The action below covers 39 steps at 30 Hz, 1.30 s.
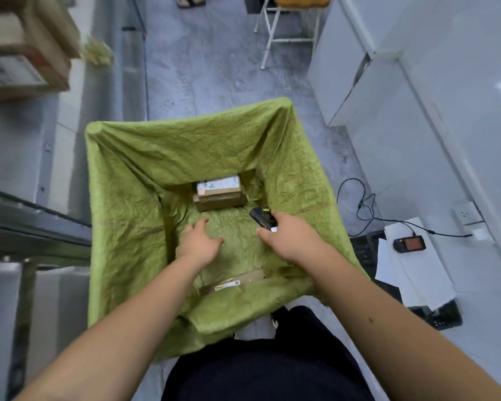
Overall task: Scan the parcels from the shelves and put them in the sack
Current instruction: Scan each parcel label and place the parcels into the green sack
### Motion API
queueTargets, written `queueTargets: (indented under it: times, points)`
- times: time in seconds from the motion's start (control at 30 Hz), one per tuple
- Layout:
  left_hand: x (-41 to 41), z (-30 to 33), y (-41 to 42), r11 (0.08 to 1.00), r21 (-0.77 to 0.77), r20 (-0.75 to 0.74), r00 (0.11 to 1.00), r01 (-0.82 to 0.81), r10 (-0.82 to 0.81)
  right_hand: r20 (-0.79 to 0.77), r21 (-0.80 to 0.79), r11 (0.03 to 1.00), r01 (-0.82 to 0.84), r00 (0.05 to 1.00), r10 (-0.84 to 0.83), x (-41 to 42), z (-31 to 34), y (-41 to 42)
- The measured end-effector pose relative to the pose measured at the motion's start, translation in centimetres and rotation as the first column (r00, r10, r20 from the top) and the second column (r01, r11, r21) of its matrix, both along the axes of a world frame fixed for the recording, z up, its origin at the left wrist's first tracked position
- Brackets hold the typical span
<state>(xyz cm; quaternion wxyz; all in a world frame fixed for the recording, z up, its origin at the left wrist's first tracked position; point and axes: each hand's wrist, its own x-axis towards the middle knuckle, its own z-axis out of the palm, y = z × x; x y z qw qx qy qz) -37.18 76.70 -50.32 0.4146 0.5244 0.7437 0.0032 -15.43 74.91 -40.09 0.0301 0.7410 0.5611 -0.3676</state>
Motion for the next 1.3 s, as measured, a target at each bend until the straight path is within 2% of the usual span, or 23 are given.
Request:
queueTargets:
  times: [0.1, 0.3, 0.43, 0.57, 0.8, 0.97, 1.13, 1.3]
  points:
    - [0.3, 2.6, -2.1, 0.994, 0.103, -0.114, 0.993, 0.034, -0.022, -0.023, 0.034, 0.999, -0.042, 0.999, 0.042, 0.9, 0.6, -0.5]
    - [3.1, 8.2, -9.3, 0.974, 0.22, -0.349, 0.937, 0.058, 0.023, -0.081, 0.115, 0.953, -0.281, 0.953, 0.291, 2.5, 1.9, -1.6]
    - [5.4, 11.9, -15.2, 0.957, 0.289, -0.428, 0.89, -0.032, 0.159, -0.107, 0.173, 0.893, -0.414, 0.894, 0.435, 2.7, 3.4, -3.8]
    - [6.9, 14.7, -21.5, 0.926, 0.329, -0.415, 0.854, -0.183, 0.316, -0.107, 0.231, 0.821, -0.522, 0.825, 0.555, 2.2, 5.4, -7.3]
    - [6.4, 17.7, -31.4, 0.849, 0.396, -0.475, 0.713, -0.349, 0.515, -0.122, 0.329, 0.633, -0.7, 0.634, 0.764, -1.3, 9.2, -13.5]
    - [5.3, 20.2, -39.4, 0.768, 0.446, -0.504, 0.58, -0.461, 0.64, -0.106, 0.407, 0.452, -0.794, 0.451, 0.886, -5.3, 12.6, -19.4]
    - [4.4, 23.4, -49.2, 0.672, 0.507, -0.506, 0.445, -0.54, 0.739, -0.069, 0.481, 0.267, -0.835, 0.268, 0.961, -8.8, 15.5, -27.5]
    - [3.8, 27.2, -58.6, 0.619, 0.568, -0.504, 0.365, -0.542, 0.783, -0.035, 0.539, 0.172, -0.824, 0.182, 0.983, -11.0, 19.1, -35.7]
